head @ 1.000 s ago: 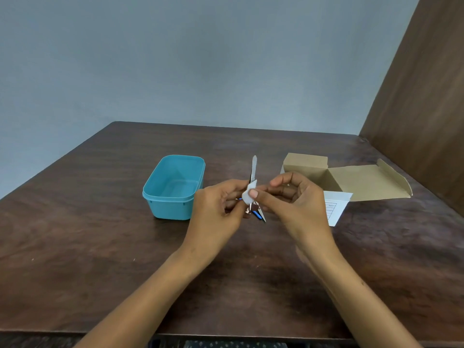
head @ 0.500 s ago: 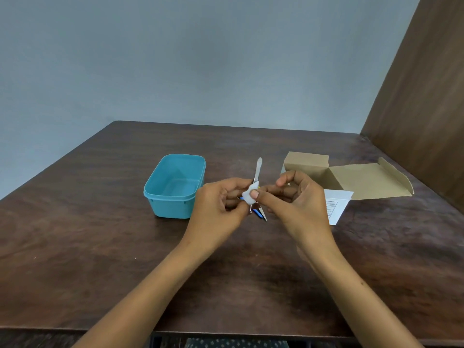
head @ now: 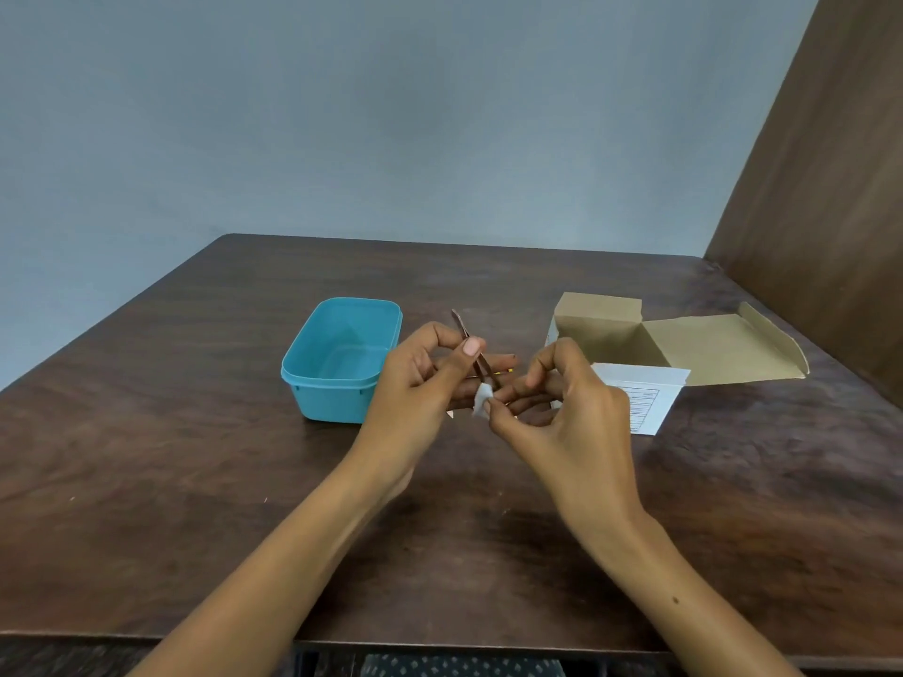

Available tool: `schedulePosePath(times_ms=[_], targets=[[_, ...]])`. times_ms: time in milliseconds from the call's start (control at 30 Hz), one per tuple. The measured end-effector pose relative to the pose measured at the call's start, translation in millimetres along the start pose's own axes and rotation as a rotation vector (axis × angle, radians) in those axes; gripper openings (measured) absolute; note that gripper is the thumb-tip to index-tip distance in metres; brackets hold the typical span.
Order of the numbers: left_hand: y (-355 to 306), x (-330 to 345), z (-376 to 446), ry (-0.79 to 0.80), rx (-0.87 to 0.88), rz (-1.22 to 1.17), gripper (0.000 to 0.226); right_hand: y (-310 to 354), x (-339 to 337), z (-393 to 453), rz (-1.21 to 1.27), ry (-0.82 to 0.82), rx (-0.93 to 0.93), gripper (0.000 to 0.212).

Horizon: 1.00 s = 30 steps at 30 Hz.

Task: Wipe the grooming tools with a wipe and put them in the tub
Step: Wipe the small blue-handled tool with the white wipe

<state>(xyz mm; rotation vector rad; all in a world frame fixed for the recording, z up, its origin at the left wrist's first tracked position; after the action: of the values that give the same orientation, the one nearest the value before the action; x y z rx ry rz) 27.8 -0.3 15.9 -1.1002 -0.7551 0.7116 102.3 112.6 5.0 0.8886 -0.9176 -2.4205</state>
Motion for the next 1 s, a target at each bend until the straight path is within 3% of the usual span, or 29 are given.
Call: schedulePosePath(times_ms=[333, 633, 833, 1000], targets=[[0, 3, -4, -0.01, 0.023, 0.03, 0.014, 12, 1, 6, -0.048, -0.131, -0.083, 0.037], [-1, 3, -2, -0.006, -0.022, -0.051, 0.013, 5, -3, -2, -0.145, -0.117, -0.098, 0.042], [1, 4, -2, -0.032, -0.015, -0.081, 0.011, -2, -16, 0, -0.149, -0.049, -0.088, 0.037], [1, 1, 0, -0.064, -0.038, -0.105, 0.011, 5, -35, 11, -0.078, -0.072, -0.09, 0.017]])
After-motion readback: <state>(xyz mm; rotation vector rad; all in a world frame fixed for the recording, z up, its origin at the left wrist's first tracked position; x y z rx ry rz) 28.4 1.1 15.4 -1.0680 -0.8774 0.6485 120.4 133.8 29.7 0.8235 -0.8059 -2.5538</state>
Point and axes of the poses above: each hand's wrist, its own z-axis towards the middle knuckle, its own x-axis out of the palm, y = z × x, the point moved 1 cm from there along z, towards the middle knuckle, and after that the axes turned 2 degrees about x, right-handed, at the moved point
